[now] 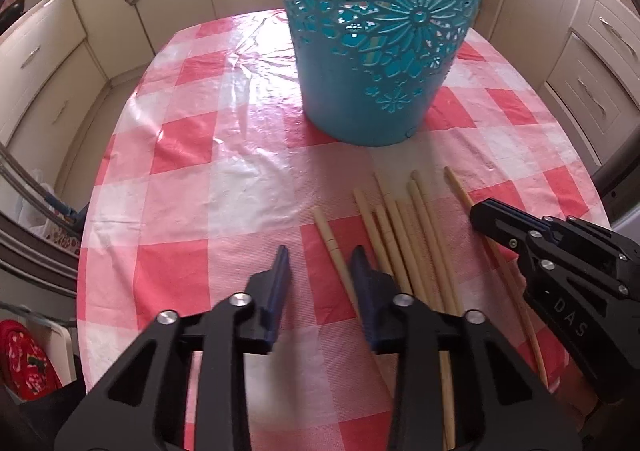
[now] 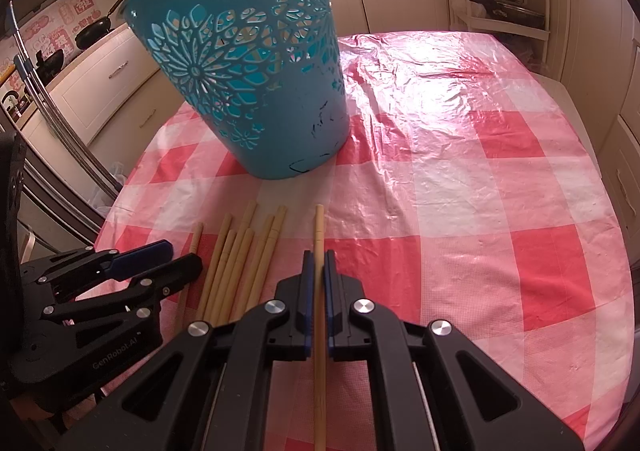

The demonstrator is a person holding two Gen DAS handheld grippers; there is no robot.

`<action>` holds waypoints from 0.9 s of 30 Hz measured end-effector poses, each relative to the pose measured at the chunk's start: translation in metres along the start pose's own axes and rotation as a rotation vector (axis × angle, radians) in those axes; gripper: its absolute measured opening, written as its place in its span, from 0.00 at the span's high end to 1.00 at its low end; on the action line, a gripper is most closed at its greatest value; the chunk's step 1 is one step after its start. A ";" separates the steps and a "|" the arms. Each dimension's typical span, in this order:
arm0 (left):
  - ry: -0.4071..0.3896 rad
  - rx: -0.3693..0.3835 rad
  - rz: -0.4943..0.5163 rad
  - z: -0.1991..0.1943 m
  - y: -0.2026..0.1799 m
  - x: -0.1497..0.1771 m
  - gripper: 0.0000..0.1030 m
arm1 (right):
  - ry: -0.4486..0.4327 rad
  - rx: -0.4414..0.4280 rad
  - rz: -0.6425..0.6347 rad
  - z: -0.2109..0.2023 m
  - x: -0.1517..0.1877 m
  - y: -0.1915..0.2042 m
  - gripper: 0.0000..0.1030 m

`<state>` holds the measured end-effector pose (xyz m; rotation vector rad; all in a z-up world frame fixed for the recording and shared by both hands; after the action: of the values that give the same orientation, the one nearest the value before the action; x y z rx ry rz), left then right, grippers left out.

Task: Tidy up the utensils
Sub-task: 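Grasp a wooden stick from the bundle with the left gripper, then lift the stick with the left gripper and drop it into the teal basket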

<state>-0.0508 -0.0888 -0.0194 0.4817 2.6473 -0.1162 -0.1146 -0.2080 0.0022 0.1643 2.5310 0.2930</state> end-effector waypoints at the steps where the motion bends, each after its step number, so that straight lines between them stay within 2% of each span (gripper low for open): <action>1: 0.008 0.023 0.011 0.001 -0.002 -0.002 0.91 | 0.000 -0.001 0.001 0.000 0.000 0.000 0.95; 3: 0.029 0.061 0.022 0.002 -0.004 -0.004 0.94 | 0.001 -0.004 0.003 0.000 0.000 0.000 0.95; 6: 0.069 0.076 0.060 0.004 -0.004 -0.006 0.93 | 0.001 -0.007 0.006 0.000 0.000 0.000 0.95; 10: 0.078 0.024 0.055 0.007 0.001 -0.012 0.90 | 0.000 -0.006 0.006 0.001 -0.001 0.000 0.95; 13: 0.072 0.010 0.080 0.007 0.001 -0.015 0.95 | -0.001 -0.008 0.006 0.002 -0.001 -0.001 0.95; 18: 0.054 0.098 0.053 -0.021 0.009 -0.011 0.95 | -0.001 -0.011 0.008 0.001 -0.001 -0.001 0.95; 22: -0.032 0.212 0.031 -0.073 0.020 -0.025 0.95 | -0.002 -0.008 0.011 0.002 -0.001 -0.002 0.95; 27: -0.275 0.283 -0.020 -0.157 0.036 -0.089 0.95 | -0.003 -0.006 0.016 0.002 -0.001 -0.001 0.95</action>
<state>-0.0281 -0.0582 0.1611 0.4909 2.3739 -0.5302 -0.1125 -0.2086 0.0008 0.1821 2.5262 0.3062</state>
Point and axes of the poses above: each gripper's, at about its wrist camera, not at the fingertips, and z roughly the way its jaws point, y to its left, x to its underside, the point moved 5 cm from there along z, roughly the way its jaws point, and after that the axes turned 2 degrees about y, right-handed, at the moved point
